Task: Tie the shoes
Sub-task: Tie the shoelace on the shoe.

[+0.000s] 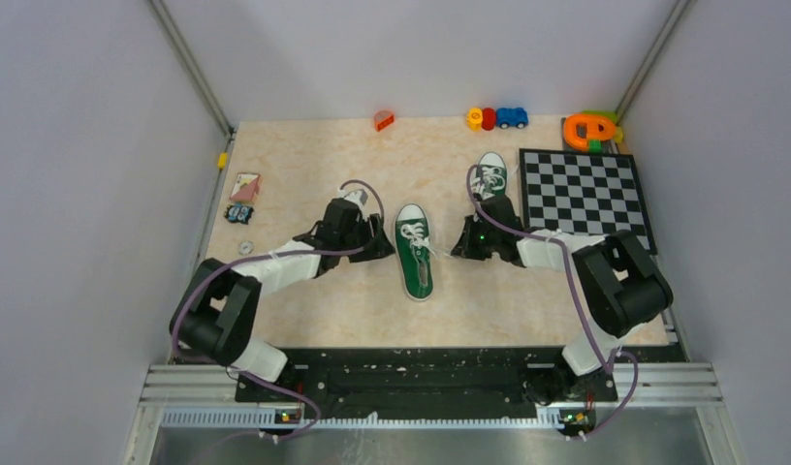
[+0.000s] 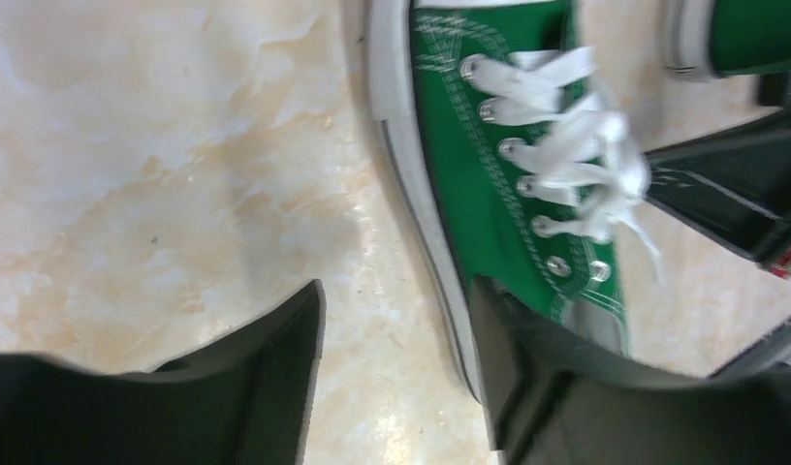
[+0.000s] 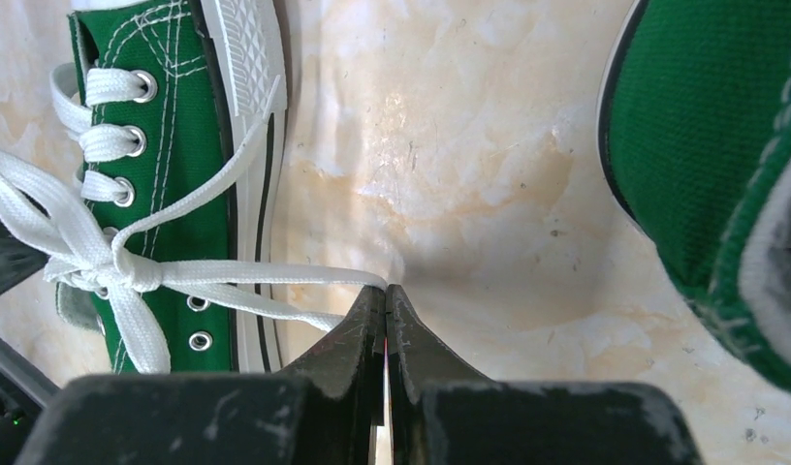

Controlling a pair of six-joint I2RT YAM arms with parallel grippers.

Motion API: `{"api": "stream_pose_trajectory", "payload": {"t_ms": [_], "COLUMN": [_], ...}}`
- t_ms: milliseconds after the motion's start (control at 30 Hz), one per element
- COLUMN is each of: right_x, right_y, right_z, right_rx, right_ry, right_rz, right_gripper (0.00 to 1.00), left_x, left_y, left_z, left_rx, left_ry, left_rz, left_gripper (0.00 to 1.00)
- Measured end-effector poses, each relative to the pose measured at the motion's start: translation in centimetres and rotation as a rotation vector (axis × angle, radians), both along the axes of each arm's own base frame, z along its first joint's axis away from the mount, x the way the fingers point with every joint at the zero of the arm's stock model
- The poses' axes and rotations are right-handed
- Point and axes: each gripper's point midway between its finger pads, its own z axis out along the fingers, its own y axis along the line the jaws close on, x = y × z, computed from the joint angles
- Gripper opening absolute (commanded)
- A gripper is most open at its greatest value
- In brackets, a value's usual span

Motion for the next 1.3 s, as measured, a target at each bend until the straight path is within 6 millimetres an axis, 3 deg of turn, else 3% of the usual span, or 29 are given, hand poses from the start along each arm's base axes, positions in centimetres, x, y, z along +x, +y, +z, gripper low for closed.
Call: {"api": "stream_pose_trajectory", "payload": {"t_ms": [33,167,300,600,833,1033,1300], "right_x": [0.0,-0.1,-0.1,-0.2,-0.2,-0.3,-0.3], "right_y": [0.0,-0.1,0.1,0.6,0.8,0.9,0.9], "right_z": [0.1,0.3,0.4,0.7,0.9,0.9,0.9], "right_rx": [0.0,-0.002,-0.001,0.0,0.001,0.001,0.001], "right_ry": [0.0,-0.004,-0.008,-0.012,-0.015,-0.015,-0.016], "right_rz": [0.001,0.004,0.007,0.022,0.024,0.027,0.027], "right_gripper": [0.0,0.0,0.0,0.0,0.0,0.0,0.0], "left_x": [0.1,0.9,1.8,3.1,5.0,4.6,4.6], "left_y": [-0.2,-1.1,-2.0,-3.9,-5.4,-5.1,-4.7], "left_z": [0.9,4.4,5.9,5.6,6.7,5.0,4.3], "left_rx": [-0.027,-0.185,-0.337,-0.366,-0.343,-0.291,-0.287], "left_ry": [-0.023,-0.079,-0.072,-0.053,-0.069,-0.033,-0.009], "left_rz": [0.012,0.108,0.223,0.362,0.444,0.502,0.55], "left_gripper": [0.8,0.82,0.82,0.71,0.66,0.66,0.63]}}
